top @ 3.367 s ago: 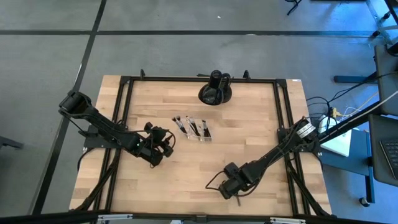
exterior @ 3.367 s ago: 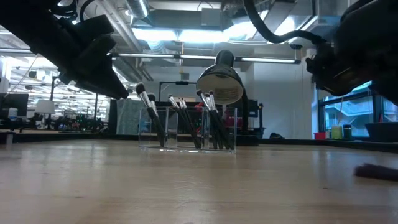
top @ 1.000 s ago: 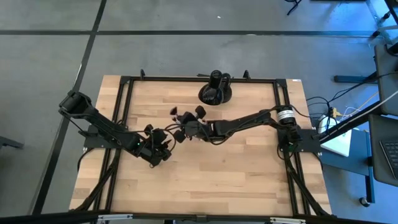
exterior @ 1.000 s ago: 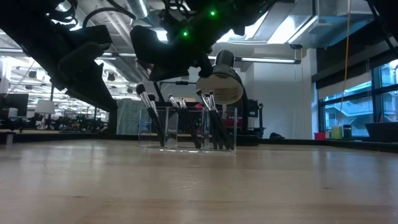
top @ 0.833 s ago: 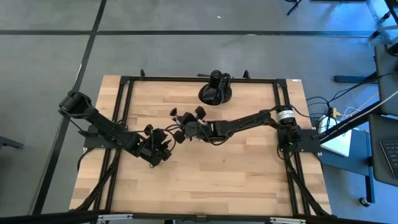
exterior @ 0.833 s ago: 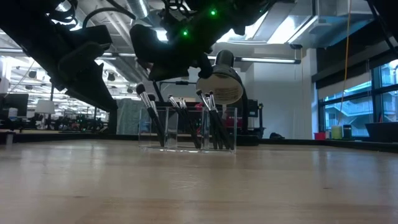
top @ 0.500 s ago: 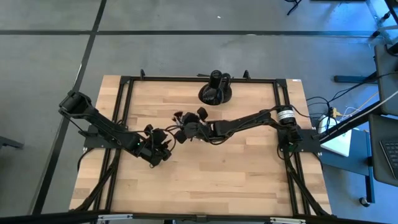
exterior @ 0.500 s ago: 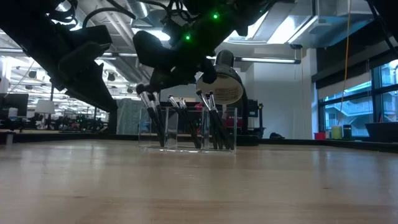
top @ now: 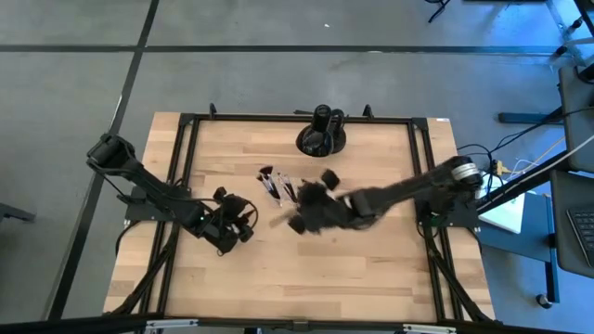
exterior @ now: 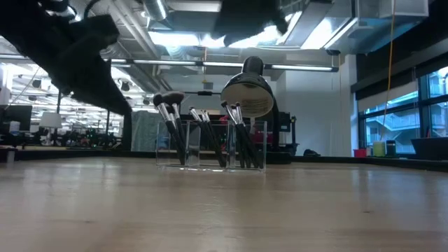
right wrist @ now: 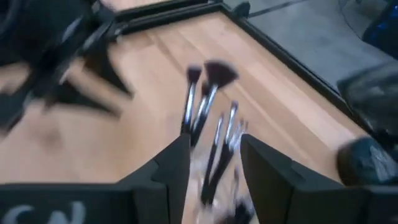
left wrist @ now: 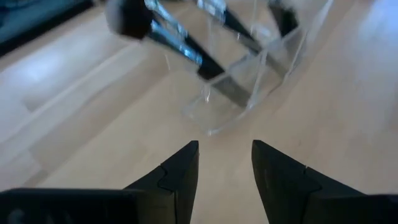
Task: Pick & Place Makeup Supplies
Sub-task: Return to Home Position
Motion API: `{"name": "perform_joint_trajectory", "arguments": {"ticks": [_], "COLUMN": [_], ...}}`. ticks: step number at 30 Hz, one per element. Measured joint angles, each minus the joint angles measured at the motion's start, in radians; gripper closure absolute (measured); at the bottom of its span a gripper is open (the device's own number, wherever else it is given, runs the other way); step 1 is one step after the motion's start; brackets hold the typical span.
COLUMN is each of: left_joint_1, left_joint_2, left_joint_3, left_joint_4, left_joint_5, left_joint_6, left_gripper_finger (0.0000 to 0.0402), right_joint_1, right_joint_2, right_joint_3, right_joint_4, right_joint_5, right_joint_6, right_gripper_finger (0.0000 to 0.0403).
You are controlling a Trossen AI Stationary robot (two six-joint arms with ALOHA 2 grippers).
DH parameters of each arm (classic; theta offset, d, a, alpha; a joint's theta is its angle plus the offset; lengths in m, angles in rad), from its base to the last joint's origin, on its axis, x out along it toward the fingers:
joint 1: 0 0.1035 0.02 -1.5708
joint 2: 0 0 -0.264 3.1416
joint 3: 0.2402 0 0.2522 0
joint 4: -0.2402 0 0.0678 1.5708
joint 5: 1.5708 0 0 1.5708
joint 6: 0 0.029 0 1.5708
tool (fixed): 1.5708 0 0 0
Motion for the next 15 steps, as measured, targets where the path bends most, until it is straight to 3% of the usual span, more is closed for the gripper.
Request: {"name": "perform_joint_trajectory", "arguments": {"ticks": [3, 6, 11, 15], "left_joint_1": [-0.033, -0.078, -0.130, -0.127], "left_joint_2": [-0.035, -0.069, -0.083, -0.058], "left_joint_3": [0.000, 0.000, 0.000, 0.001], "left_joint_4": [0.011, 0.057, 0.275, 0.542], "left_joint_5": [-0.057, -0.108, -0.151, -0.116], "left_joint_6": [0.008, 0.053, 0.260, 0.500], "left_gripper_finger": [0.0258, 0.0258, 0.0258, 0.0258], "right_joint_1": [0.097, 0.198, 0.361, 0.436], "right_joint_2": [-0.052, -0.110, -0.194, -0.295], "right_joint_3": [-0.068, -0.194, -0.448, -0.606], "right_joint_4": [-0.028, 0.060, 0.452, 0.724], "right_joint_5": [0.024, 0.008, -0.067, -0.019], "right_joint_6": [0.055, 0.091, -0.021, -0.133], "right_gripper_finger": [0.0272, 0.0292, 0.0331, 0.0358]}}
